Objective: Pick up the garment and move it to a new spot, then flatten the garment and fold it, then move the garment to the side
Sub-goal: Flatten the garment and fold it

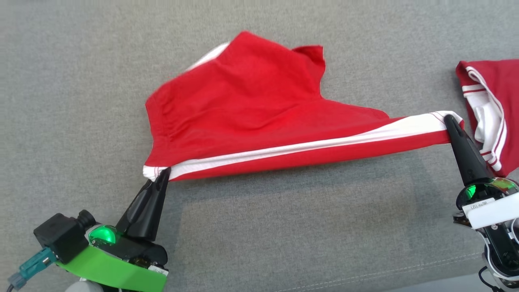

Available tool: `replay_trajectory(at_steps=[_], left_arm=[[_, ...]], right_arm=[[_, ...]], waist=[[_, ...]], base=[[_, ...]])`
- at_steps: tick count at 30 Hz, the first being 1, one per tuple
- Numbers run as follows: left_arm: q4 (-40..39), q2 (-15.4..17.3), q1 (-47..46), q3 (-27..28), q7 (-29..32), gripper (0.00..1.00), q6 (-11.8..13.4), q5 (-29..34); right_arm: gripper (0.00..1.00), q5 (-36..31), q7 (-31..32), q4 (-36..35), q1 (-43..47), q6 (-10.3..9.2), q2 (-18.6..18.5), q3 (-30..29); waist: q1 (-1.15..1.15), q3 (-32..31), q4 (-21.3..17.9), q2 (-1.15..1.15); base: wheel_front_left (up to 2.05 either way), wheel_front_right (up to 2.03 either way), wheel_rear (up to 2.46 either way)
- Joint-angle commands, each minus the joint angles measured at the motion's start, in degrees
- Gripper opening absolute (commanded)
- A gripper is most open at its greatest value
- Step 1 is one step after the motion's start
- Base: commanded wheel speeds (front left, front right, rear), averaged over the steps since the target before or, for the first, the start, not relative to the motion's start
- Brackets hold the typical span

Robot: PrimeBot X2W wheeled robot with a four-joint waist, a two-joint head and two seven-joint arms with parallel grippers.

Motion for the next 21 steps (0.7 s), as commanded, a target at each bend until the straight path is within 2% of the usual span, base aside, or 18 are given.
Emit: replay_trajectory(at_steps=[1,10,16,21], left_arm=[[0.1,1.2,1.1,1.0,0.1,0.0,1.2,-0.1],[-8.6,2.9,2.8,1.2,3.3,0.0,3.9,-0.7],[-19.4,7.1,0.3,4.8,9.1,0.0,7.9,-2.2],[-24.7,11.3,-8.4,9.0,17.4,0.0,10.2,-5.3]], right_arm=[[0.0,0.2,-0.1,0.2,0.6,-0.2,-0.8,-1.1],[0.0,-1.6,0.3,-4.6,2.2,-0.17,-0.9,-3.5],[0.0,-2.7,1.4,-11.5,2.1,-0.18,-2.3,-8.1],[0.0,-4.5,6.7,-14.9,-4.9,-0.18,-3.6,-10.9]], waist=[[0.01,-3.0,0.1,0.0],[0.01,-4.6,-0.2,0.0],[0.01,-5.2,-0.6,0.0],[0.01,-3.5,-1.3,0.0]], base=[[0.0,0.0,0.0],[0.0,0.0,0.0],[0.0,0.0,0.0],[0.0,0.0,0.0]])
